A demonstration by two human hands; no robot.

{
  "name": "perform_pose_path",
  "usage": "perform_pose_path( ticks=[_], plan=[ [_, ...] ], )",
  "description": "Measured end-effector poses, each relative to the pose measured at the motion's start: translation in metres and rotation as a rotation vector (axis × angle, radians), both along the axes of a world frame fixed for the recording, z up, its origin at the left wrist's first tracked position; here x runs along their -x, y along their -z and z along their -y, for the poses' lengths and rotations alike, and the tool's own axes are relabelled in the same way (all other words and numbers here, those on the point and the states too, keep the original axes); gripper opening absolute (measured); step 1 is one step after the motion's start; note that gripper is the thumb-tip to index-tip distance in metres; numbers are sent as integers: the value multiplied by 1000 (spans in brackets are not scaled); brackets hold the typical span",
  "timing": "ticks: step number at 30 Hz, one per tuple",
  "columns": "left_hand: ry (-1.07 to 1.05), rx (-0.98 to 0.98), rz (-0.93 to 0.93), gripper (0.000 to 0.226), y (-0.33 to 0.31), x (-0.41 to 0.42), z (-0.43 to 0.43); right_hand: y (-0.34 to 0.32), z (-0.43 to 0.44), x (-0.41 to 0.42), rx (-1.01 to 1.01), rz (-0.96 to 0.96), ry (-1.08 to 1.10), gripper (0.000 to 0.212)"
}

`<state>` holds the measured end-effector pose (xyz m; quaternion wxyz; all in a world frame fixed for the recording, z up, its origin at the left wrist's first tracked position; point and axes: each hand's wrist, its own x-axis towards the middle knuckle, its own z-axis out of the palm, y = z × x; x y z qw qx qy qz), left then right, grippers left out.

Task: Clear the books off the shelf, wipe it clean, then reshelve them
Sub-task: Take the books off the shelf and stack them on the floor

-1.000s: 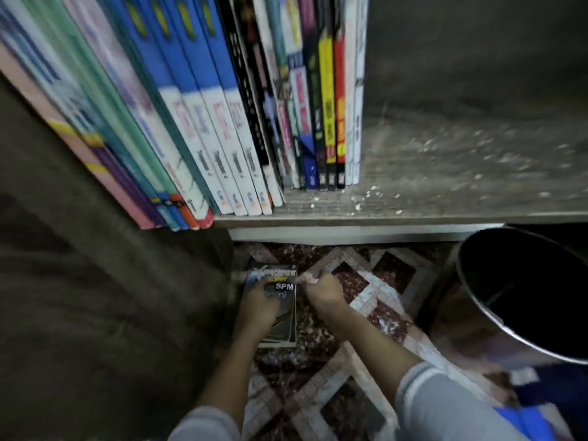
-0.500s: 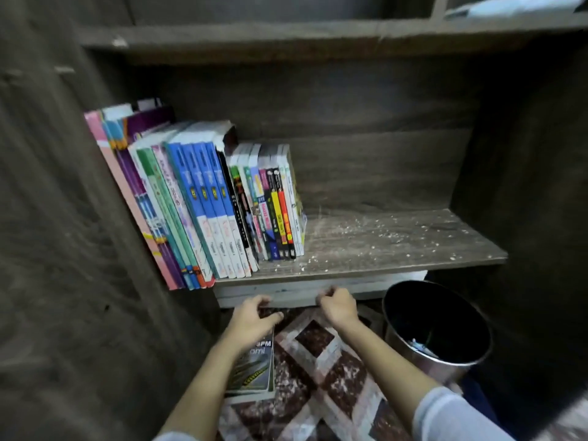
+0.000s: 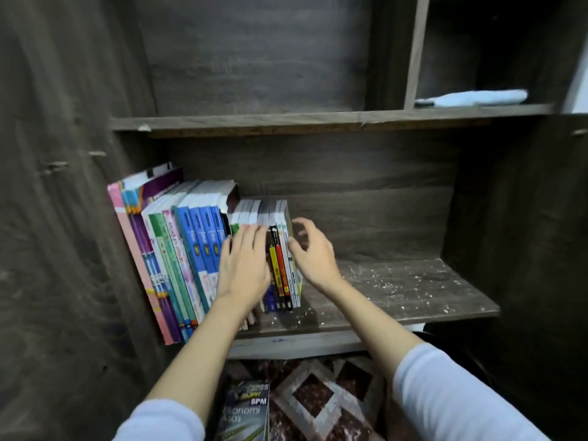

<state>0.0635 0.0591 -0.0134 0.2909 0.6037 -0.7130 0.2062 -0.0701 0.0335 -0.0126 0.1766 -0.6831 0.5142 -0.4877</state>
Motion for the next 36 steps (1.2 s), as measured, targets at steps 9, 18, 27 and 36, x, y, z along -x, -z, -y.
perform_pose_path(
  ticks=[9, 18, 27, 36],
  plan=[
    [-160, -109, 256, 79, -5, 0, 24, -14, 53, -1, -1, -314, -136, 36],
    [-5, 65, 84, 73, 15, 1, 30, -5, 53, 7, 51, -197, -121, 32],
    [212, -80, -722, 63, 39, 61, 17, -2, 49, 34, 43, -100, -147, 30],
    [57, -222, -1004, 71, 41, 85, 62, 51, 101, 46, -287, 152, -68, 40]
  ],
)
